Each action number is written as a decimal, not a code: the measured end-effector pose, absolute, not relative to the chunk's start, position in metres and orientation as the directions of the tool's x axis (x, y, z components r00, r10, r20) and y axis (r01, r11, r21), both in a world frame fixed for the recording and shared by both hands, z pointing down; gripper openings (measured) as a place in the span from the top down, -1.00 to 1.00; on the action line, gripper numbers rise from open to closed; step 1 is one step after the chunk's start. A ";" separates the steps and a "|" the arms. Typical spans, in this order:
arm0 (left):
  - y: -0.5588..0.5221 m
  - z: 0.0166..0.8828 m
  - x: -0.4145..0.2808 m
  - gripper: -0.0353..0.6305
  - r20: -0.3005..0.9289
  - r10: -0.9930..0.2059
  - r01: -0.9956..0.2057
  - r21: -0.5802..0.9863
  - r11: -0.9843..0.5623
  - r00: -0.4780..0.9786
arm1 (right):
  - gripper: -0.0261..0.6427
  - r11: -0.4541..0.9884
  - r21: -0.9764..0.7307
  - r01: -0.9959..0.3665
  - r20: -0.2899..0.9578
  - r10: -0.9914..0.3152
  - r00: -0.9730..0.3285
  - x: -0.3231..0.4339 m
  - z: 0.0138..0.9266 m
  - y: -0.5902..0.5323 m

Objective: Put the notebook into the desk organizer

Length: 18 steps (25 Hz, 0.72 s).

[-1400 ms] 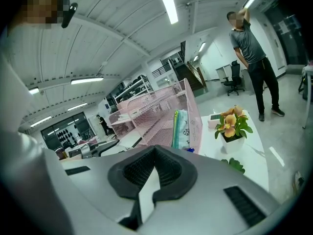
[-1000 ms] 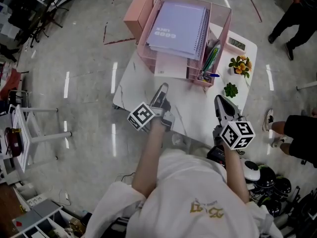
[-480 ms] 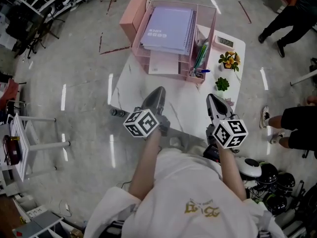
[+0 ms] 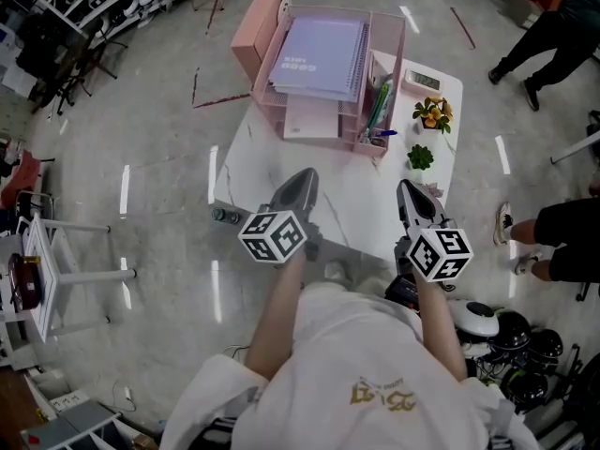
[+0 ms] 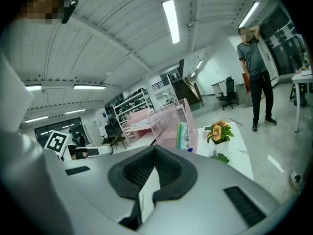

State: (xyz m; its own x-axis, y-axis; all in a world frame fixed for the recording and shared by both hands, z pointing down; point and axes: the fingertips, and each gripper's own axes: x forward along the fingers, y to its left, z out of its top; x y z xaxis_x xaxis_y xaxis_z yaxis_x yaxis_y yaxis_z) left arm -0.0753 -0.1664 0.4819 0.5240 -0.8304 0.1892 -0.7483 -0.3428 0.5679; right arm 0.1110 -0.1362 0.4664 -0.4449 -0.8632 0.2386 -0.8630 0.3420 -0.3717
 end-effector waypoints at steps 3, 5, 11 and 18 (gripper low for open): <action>-0.164 0.481 -0.073 0.84 0.198 -0.826 -0.755 0.555 -0.349 0.527 | 0.89 0.345 -0.372 -0.862 0.237 -0.863 -0.447 0.111 0.465 -0.134; -0.162 0.482 -0.070 0.84 0.205 -0.821 -0.759 0.546 -0.356 0.532 | 0.89 0.347 -0.371 -0.861 0.237 -0.861 -0.449 0.111 0.466 -0.133; -0.157 0.482 -0.066 0.84 0.218 -0.811 -0.763 0.532 -0.368 0.543 | 0.89 0.354 -0.367 -0.860 0.238 -0.858 -0.455 0.110 0.466 -0.131; -0.158 0.485 -0.065 0.84 0.223 -0.807 -0.762 0.530 -0.371 0.547 | 0.89 0.356 -0.359 -0.863 0.245 -0.856 -0.455 0.110 0.468 -0.128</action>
